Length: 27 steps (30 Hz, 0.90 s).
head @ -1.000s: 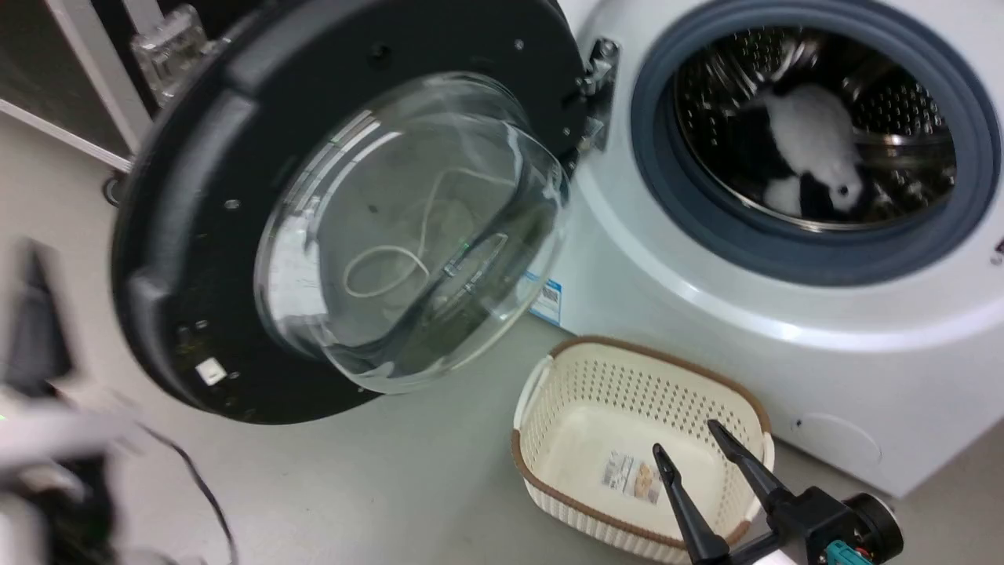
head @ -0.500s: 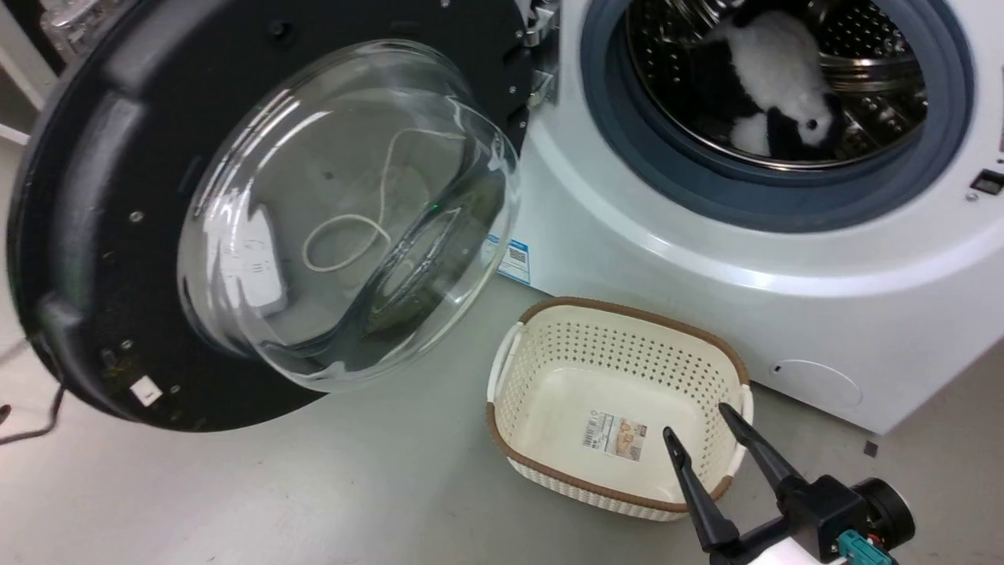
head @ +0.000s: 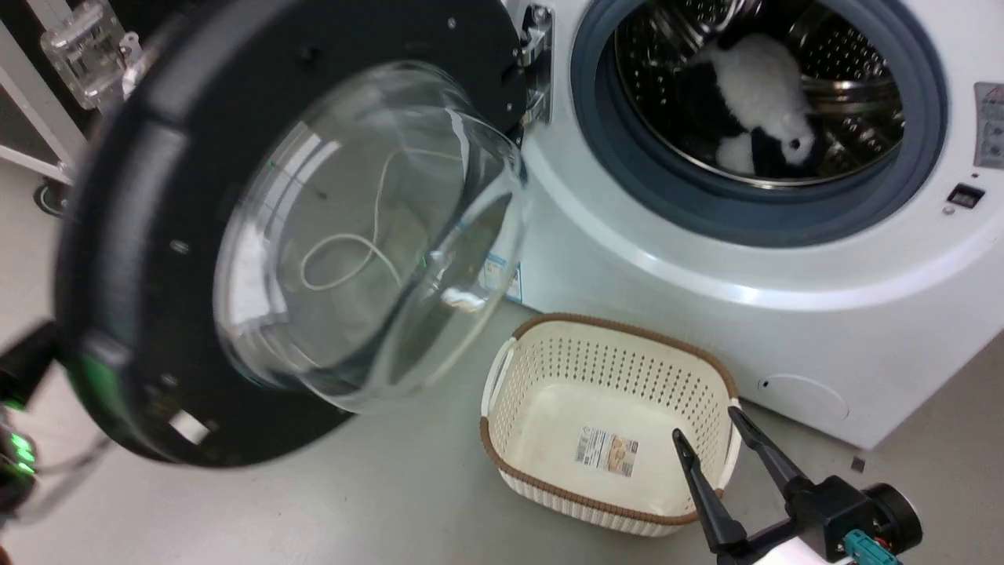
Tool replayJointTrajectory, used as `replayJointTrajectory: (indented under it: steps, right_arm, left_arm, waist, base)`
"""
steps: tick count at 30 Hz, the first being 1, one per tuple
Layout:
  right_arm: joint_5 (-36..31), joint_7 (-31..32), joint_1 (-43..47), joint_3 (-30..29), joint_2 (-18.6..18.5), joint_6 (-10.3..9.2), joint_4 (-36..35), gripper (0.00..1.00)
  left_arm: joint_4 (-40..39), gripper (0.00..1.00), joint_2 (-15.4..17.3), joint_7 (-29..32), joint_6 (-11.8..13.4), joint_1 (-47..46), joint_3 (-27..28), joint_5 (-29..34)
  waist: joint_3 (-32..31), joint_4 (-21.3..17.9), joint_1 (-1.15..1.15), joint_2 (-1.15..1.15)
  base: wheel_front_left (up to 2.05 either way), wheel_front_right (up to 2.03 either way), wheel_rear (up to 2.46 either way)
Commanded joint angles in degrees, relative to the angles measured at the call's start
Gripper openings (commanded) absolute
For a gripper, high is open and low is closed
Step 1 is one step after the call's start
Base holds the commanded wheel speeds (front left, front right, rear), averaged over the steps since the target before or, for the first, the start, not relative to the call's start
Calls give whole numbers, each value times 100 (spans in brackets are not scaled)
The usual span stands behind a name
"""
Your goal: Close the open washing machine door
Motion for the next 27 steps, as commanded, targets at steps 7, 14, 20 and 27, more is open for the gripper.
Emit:
replayJointTrajectory:
  steps: [7, 14, 20, 27]
  right_arm:
    - [58, -27, 83, -223, 44, 5, 39, 100]
    - [81, -27, 213, -744, 79, 5, -35, 100]
    - [125, -27, 280, -1184, 85, 5, -97, 100]
    - [36, -27, 238, -1407, 86, 5, -125, 100]
  left_arm:
    - [-1102, 0, -662, 866, 99, 1039, -200, -429]
    - [-2413, 0, -1441, 1266, 431, 2150, -452, -685]
    - [-3108, 0, -1687, 1160, 592, 3026, -1308, -1015]
    - [-3371, 0, -1695, 111, 554, 3648, -2873, -1874]
  waist:
    - [-457, -115, 0, 0]
    - [-714, -408, 0, 0]
    - [-788, -816, 0, 0]
    - [-604, -1480, 0, 0]
  base:
    - [0, 0, 0]
    - [0, 0, 0]
    - [0, 0, 0]
    - [0, 0, 0]
